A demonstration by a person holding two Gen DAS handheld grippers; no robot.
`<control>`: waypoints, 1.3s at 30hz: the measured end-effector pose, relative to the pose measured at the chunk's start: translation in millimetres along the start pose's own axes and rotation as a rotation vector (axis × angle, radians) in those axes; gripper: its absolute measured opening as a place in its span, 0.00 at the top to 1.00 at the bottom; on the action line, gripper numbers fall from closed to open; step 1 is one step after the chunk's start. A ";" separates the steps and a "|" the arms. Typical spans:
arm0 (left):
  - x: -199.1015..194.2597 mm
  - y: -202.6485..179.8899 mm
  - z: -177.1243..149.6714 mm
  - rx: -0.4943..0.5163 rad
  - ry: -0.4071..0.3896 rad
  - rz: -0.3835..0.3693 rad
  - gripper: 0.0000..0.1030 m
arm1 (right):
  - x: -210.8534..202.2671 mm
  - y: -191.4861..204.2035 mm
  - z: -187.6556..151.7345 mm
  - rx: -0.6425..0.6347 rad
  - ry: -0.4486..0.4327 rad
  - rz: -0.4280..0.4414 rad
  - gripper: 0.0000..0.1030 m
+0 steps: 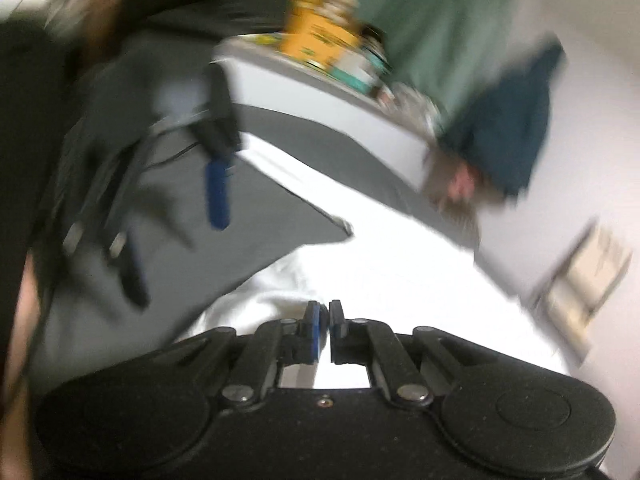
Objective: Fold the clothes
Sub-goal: 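Grasp the shirt hem with the left gripper while the right gripper grasps nearby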
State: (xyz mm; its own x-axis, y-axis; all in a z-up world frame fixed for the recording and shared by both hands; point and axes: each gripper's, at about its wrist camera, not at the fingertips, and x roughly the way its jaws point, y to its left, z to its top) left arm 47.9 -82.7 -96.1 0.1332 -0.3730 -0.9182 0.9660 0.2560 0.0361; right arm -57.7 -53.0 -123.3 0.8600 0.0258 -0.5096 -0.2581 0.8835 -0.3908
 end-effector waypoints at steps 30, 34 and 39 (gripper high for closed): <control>30.8 -38.9 76.1 -0.387 0.282 0.330 0.90 | -2.7 -93.7 -29.4 0.569 -0.043 0.274 0.95; 14.4 -32.8 70.7 -0.412 0.276 0.324 0.96 | -5.0 -87.6 -29.2 0.509 0.014 0.356 0.92; -4.5 -25.0 58.5 -0.543 0.248 0.247 0.96 | -11.2 -49.7 -29.4 0.256 0.077 0.299 0.64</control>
State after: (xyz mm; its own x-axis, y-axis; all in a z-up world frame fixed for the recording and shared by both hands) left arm 36.1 -139.6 -69.8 0.2193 -0.0443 -0.9747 0.6554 0.7467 0.1135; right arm -67.4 -111.0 -120.7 0.7254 0.2727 -0.6320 -0.3657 0.9306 -0.0182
